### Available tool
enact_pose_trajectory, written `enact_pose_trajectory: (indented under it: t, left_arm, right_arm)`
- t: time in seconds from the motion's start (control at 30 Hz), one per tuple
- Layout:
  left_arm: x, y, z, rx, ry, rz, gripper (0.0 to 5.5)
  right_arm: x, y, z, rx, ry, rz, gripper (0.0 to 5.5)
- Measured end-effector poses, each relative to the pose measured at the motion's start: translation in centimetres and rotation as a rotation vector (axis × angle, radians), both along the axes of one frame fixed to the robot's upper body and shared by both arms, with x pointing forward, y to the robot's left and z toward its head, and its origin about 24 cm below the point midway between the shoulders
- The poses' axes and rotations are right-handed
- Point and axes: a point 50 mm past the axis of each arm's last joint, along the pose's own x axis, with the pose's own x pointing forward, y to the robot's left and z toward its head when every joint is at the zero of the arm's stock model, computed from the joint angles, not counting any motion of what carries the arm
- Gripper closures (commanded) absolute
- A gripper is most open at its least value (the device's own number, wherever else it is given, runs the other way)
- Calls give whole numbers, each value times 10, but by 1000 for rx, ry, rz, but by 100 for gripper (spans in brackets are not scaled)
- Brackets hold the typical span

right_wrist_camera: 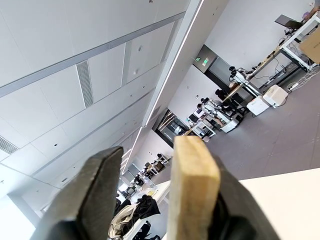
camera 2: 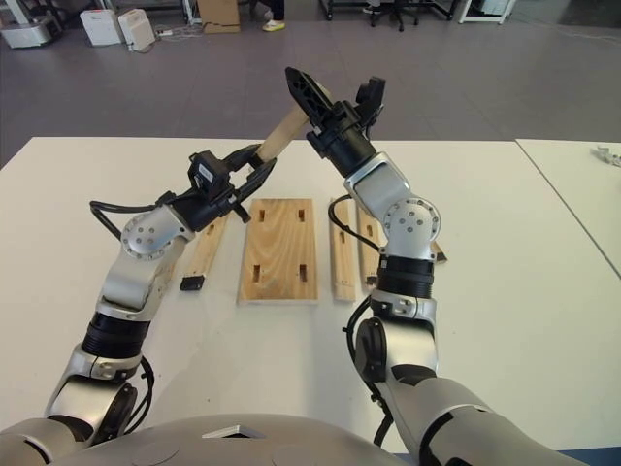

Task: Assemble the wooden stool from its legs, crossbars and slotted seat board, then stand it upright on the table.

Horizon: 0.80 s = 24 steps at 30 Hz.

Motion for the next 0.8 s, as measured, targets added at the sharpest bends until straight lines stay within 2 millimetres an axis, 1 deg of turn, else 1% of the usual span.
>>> enact_pose_trajectory:
  t: [0.2, 0.33, 0.37, 0.43, 0.47, 0.53, 0.57, 0.6, 0.63, 0.73, 0.8]
  left_arm:
    - [-1, 1, 1, 13, -10, 4, 420]
    - [-1, -1, 1, 17, -5, -5, 420]
    - [-1, -2, 0, 20, -2, -9, 384]
    - [-2, -6, -3, 46, 8, -19, 348]
    - [-3, -8, -8, 65, 18, -20, 334]
    - [-4, -2, -15, 65, 49, 16, 305]
    - [-4, 3, -19, 61, 71, 45, 287]
    - [-3, 8, -20, 45, 78, 86, 282]
    - [-1, 12, -19, 26, 76, 120, 282]
    - [6, 28, -16, -120, 147, 238, 282]
    - [7, 31, -17, -157, 178, 266, 282]
  right_arm:
    - [-1, -2, -5, -62, 50, 10, 507]
    - [-1, -3, -4, -56, 50, 11, 509]
    - [-2, -4, -4, -56, 50, 8, 509]
    - [-4, -11, -9, -90, 38, -38, 509]
    - [-5, -25, -19, -162, 34, -132, 509]
    - [-10, -55, -52, -317, 83, -318, 509]
    - [-13, -65, -66, -361, 111, -386, 509]
    - [-15, -72, -77, -386, 131, -443, 509]
    - [-16, -75, -82, -396, 140, -475, 509]
    - [-22, -78, -108, -423, 192, -555, 509]
    - [-23, -78, -114, -427, 200, -582, 509]
